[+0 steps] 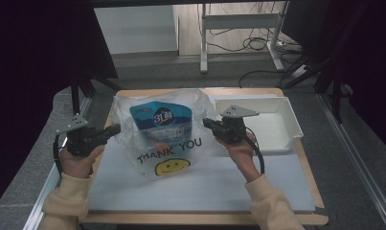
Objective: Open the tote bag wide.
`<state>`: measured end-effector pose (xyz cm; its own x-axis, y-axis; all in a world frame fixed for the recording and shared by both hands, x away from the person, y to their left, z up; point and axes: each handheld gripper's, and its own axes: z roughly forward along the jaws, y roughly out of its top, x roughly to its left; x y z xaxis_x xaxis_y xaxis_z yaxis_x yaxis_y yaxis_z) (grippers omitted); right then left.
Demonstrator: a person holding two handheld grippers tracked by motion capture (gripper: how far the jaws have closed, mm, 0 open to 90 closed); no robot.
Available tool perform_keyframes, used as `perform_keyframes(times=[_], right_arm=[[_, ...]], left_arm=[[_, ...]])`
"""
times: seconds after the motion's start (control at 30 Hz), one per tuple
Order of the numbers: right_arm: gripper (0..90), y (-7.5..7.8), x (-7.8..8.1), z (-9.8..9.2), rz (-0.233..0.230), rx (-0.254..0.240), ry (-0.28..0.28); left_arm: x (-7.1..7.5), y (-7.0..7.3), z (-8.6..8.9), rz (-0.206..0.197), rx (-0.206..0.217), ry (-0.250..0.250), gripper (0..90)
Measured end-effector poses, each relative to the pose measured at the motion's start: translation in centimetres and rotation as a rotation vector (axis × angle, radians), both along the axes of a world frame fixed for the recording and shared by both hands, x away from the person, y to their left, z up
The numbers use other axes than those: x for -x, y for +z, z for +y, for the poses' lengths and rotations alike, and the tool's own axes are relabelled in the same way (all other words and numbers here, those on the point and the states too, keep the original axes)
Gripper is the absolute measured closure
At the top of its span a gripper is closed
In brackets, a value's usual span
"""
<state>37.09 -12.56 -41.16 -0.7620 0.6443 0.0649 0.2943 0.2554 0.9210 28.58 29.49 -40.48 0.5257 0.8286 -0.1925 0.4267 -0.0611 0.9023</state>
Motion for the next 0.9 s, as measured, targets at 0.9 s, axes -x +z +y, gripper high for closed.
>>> perform_keyframes(times=[0.9], right_arm=[[89.0,-4.9,-0.1,0.4,0.097,0.069,0.0]], left_arm=[[-0.9,-3.6,-0.3,0.064,-0.03,0.005,88.5]])
